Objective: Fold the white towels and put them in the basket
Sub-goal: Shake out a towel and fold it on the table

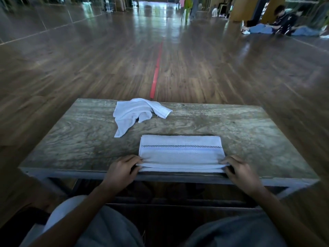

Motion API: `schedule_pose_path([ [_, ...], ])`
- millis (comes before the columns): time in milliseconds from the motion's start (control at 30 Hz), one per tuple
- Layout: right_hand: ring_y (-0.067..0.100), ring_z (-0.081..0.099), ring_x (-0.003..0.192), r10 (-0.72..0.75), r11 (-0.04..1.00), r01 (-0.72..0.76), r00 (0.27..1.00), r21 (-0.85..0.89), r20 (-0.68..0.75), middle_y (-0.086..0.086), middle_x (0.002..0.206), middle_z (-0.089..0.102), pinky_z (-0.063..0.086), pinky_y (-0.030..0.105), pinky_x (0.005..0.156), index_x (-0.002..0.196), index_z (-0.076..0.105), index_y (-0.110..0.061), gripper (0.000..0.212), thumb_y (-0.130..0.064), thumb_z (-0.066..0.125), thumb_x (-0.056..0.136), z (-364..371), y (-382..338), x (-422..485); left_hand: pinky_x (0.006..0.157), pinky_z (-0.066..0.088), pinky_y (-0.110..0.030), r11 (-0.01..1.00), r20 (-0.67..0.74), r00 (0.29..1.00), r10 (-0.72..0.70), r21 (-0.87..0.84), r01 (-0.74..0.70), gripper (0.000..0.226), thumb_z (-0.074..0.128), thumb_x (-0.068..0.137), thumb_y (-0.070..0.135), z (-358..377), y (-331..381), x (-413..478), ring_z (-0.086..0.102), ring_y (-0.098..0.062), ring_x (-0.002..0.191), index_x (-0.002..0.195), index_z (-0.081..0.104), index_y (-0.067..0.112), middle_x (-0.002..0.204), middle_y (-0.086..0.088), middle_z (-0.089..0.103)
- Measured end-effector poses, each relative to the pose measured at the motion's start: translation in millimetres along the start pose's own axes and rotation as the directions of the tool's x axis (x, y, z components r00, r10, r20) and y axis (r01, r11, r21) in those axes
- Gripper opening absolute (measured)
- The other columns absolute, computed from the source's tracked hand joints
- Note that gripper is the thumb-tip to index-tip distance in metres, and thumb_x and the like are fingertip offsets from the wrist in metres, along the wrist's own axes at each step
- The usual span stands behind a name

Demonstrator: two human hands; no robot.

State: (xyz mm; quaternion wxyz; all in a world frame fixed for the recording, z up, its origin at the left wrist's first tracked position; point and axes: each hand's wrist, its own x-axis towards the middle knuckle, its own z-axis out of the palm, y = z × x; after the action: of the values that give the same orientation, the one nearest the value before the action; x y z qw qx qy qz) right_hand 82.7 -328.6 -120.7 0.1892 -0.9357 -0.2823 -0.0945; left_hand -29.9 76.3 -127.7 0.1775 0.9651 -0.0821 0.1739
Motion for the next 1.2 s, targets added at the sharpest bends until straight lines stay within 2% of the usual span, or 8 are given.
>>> schedule_pose_path([
  [267, 0.017, 0.062, 0.100, -0.033, 0.997, 0.039, 0.996, -0.067, 0.086, -0.005, 0.117, 0.059, 0.055, 0.035, 0.075, 0.108, 0.062, -0.022, 0.037, -0.027, 0.076, 0.075, -1, -1, -18, 0.071, 0.055, -0.023, 0.996, 0.040, 0.997, 0.064, 0.066, -0.067, 0.035, 0.051, 0.086, 0.046, -5, 6, -14, 0.068, -0.009, 0.089, 0.101, 0.071, 0.020, 0.113, 0.010, 0.067],
  [433, 0.020, 0.066, 0.082, -0.086, 0.982, 0.094, 0.995, -0.164, 0.059, -0.004, 0.094, 0.065, 0.052, 0.026, 0.063, 0.091, 0.065, -0.019, 0.037, -0.014, 0.087, 0.061, -11, -15, -22, 0.076, 0.037, -0.025, 0.970, 0.014, 0.985, 0.173, 0.168, -0.173, 0.030, 0.048, 0.090, 0.038, -7, 1, -9, 0.067, -0.012, 0.081, 0.086, 0.071, 0.019, 0.094, 0.008, 0.070],
  [633, 0.017, 0.062, 0.082, -0.071, 0.997, 0.073, 0.992, -0.019, 0.104, -0.001, 0.095, 0.061, 0.049, 0.030, 0.068, 0.104, 0.064, -0.019, 0.016, -0.014, 0.058, 0.090, -50, -11, -1, 0.078, 0.036, -0.026, 0.954, 0.056, 0.974, 0.219, 0.198, -0.226, 0.025, 0.050, 0.085, 0.039, -46, -2, 13, 0.063, -0.010, 0.073, 0.081, 0.066, 0.021, 0.078, 0.010, 0.066],
  [733, 0.016, 0.060, 0.077, -0.023, 0.999, 0.022, 0.999, 0.029, 0.040, -0.007, 0.085, 0.059, 0.047, 0.031, 0.065, 0.097, 0.066, -0.016, 0.012, -0.009, 0.062, 0.088, -97, -21, 37, 0.079, 0.046, -0.027, 0.993, -0.004, 0.993, 0.120, 0.021, -0.120, 0.021, 0.057, 0.088, 0.035, -87, 9, 50, 0.065, -0.007, 0.078, 0.090, 0.070, 0.019, 0.087, 0.011, 0.071],
  [800, 0.016, 0.062, 0.082, 0.014, 0.998, -0.022, 0.992, 0.063, 0.124, -0.008, 0.086, 0.064, 0.049, 0.035, 0.073, 0.091, 0.066, -0.020, 0.009, -0.012, 0.064, 0.088, -124, -30, 60, 0.078, 0.049, -0.023, 0.995, -0.002, 0.999, 0.050, -0.086, -0.050, 0.013, 0.064, 0.089, 0.025, -113, 18, 74, 0.064, -0.005, 0.083, 0.095, 0.071, 0.017, 0.091, 0.015, 0.068],
  [933, 0.003, 0.057, 0.073, 0.047, 0.983, -0.053, 0.998, 0.174, 0.040, -0.003, 0.084, 0.067, 0.040, 0.010, 0.070, 0.091, 0.067, -0.016, 0.006, -0.012, 0.063, 0.089, -164, -41, 86, 0.077, 0.039, -0.005, 0.989, -0.013, 1.000, -0.021, -0.150, 0.019, 0.009, 0.064, 0.089, 0.021, -147, 22, 105, 0.061, 0.006, 0.085, 0.096, 0.070, 0.021, 0.085, 0.029, 0.063],
  [1067, 0.004, 0.062, 0.099, 0.142, 0.945, -0.238, 0.915, 0.224, 0.377, -0.015, 0.102, 0.069, 0.043, 0.029, 0.093, 0.096, 0.069, -0.038, 0.023, -0.050, 0.065, 0.078, -182, -30, 95, 0.082, 0.044, -0.007, 0.931, 0.229, 0.971, -0.065, -0.336, 0.142, 0.007, 0.065, 0.088, 0.019, -163, 17, 112, 0.062, 0.006, 0.090, 0.091, 0.067, 0.025, 0.091, 0.021, 0.069],
  [1200, 0.020, 0.060, 0.095, 0.183, 0.832, -0.382, 0.874, 0.403, 0.450, 0.006, 0.105, 0.068, 0.046, 0.039, 0.094, 0.098, 0.070, -0.025, 0.013, -0.022, 0.065, 0.086, -174, -22, 97, 0.078, 0.043, -0.007, 0.847, 0.391, 0.917, -0.076, -0.460, 0.266, 0.010, 0.064, 0.086, 0.027, -161, 13, 111, 0.063, 0.006, 0.088, 0.093, 0.069, 0.022, 0.090, 0.017, 0.072],
])
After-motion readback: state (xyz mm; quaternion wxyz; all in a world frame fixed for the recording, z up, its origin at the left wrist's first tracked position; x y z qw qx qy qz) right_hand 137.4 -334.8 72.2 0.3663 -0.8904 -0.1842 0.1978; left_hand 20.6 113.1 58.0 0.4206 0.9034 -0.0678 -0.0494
